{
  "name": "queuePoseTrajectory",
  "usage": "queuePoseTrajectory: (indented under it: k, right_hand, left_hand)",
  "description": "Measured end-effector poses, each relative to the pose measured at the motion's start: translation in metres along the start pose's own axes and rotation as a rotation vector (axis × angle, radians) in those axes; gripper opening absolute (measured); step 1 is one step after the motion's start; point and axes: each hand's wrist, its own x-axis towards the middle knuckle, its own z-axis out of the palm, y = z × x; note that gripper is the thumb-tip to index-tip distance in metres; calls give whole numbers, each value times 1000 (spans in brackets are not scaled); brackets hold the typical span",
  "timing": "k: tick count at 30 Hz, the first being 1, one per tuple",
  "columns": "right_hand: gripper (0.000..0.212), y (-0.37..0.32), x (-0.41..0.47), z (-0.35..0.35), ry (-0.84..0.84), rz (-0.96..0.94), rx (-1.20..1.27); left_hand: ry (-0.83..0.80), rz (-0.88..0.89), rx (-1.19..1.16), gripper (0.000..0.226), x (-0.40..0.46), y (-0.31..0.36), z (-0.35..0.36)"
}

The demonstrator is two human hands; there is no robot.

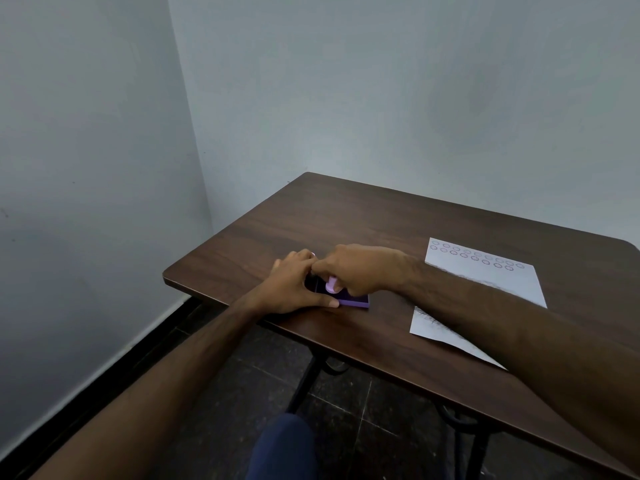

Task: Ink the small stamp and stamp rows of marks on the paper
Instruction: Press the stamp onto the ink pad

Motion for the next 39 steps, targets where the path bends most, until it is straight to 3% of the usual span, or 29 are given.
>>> queuePoseTrajectory:
  k: [3, 8, 13, 19, 27, 30, 32, 34, 37, 39]
  right_hand:
    - [25, -3, 6, 0, -18, 57, -21]
    - [22, 3, 1, 1, -16, 6, 40]
    - [26, -5, 13, 2, -24, 108, -17]
    - [26, 3, -3, 2, 13, 19, 104]
    - [30, -4, 3, 7, 42, 145, 154]
    - [13, -3, -10, 12, 92, 158, 249]
    - [10, 3, -21, 16, 204, 210, 351]
    - [16, 14, -38, 19, 424, 300, 550]
    - [17, 36, -82, 22, 711, 367, 1134]
    - [17, 53, -117, 28, 812, 352, 1409]
  left_hand:
    - [12, -4, -4, 62, 0, 2, 0]
    - [10, 3, 2, 57, 0, 0, 0]
    - [26, -11, 0, 69, 0, 1, 0]
    - [22, -11, -23, 63, -1, 2, 0]
    - [17, -11, -19, 67, -1, 1, 0]
    - [28, 20, 7, 63, -2, -1, 0]
    - [29, 32, 33, 64, -2, 0, 0]
    - [9, 36, 53, 68, -1, 1, -2]
    - [30, 64, 74, 70, -1, 7, -2]
    - [113, 138, 74, 57, 3, 20, -2]
